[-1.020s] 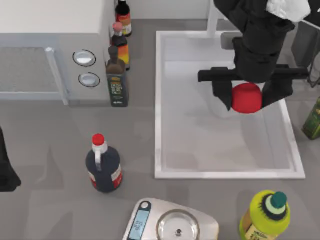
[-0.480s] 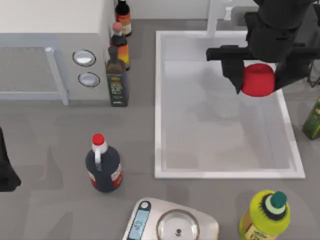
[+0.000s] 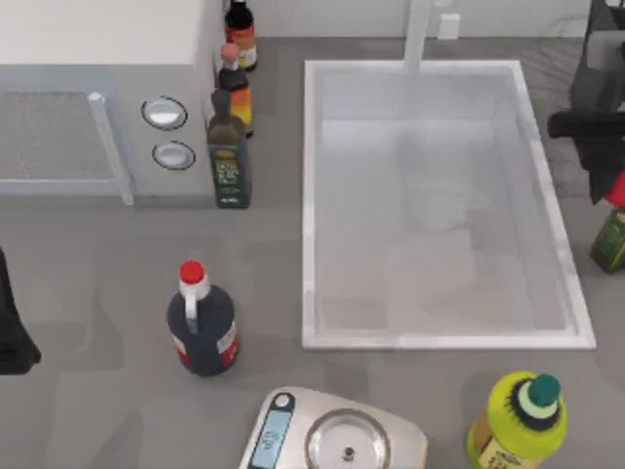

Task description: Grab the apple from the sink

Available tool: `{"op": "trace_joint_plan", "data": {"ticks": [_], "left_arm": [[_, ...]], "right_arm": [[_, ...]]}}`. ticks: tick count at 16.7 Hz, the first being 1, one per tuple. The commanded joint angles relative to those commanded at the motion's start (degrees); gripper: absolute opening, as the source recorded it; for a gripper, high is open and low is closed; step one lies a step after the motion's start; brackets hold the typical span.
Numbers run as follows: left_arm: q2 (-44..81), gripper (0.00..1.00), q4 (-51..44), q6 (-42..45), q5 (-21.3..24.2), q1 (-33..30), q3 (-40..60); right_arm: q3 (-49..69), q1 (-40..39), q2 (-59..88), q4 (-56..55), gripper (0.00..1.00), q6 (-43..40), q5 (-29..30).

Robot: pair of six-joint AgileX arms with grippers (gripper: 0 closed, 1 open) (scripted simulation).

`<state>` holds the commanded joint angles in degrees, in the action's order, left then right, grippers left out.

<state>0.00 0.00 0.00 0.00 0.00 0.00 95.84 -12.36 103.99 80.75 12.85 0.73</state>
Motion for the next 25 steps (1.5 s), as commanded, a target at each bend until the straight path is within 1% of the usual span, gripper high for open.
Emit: {"op": "trace_joint_plan", "data": {"ticks": [4, 7, 12, 14, 17, 20, 23, 25], "left_arm": [[0.0, 1.00, 0.0, 0.0, 0.0, 0.0, 0.0], [0.0, 1.00, 0.0, 0.0, 0.0, 0.0, 0.0], [0.0, 1.00, 0.0, 0.0, 0.0, 0.0, 0.0], [0.0, 1.00, 0.0, 0.0, 0.0, 0.0, 0.0], [0.0, 1.00, 0.0, 0.0, 0.0, 0.0, 0.0], [0.0, 1.00, 0.0, 0.0, 0.0, 0.0, 0.0], [0.0, 1.00, 0.0, 0.0, 0.0, 0.0, 0.0], [0.0, 1.00, 0.0, 0.0, 0.0, 0.0, 0.0]], "right_arm": [[-13.3, 11.4, -9.2, -2.4, 0.00, -11.3, -0.5], [-17.3, 15.3, -12.9, -3.3, 0.00, -15.2, -0.7], [-17.4, 15.3, -12.8, -3.4, 0.00, -15.1, -0.6], [-18.4, 16.6, -13.0, -5.5, 0.00, -14.0, 0.5], [-22.4, 19.1, -12.6, -12.3, 0.00, -12.1, 2.3], [-29.5, 20.2, -11.3, -20.4, 0.00, -11.8, 2.7], [-36.2, 18.3, -9.8, -26.1, 0.00, -13.4, 1.2], [-37.8, 15.9, -8.6, -28.2, 0.00, -14.7, -0.3]]}}
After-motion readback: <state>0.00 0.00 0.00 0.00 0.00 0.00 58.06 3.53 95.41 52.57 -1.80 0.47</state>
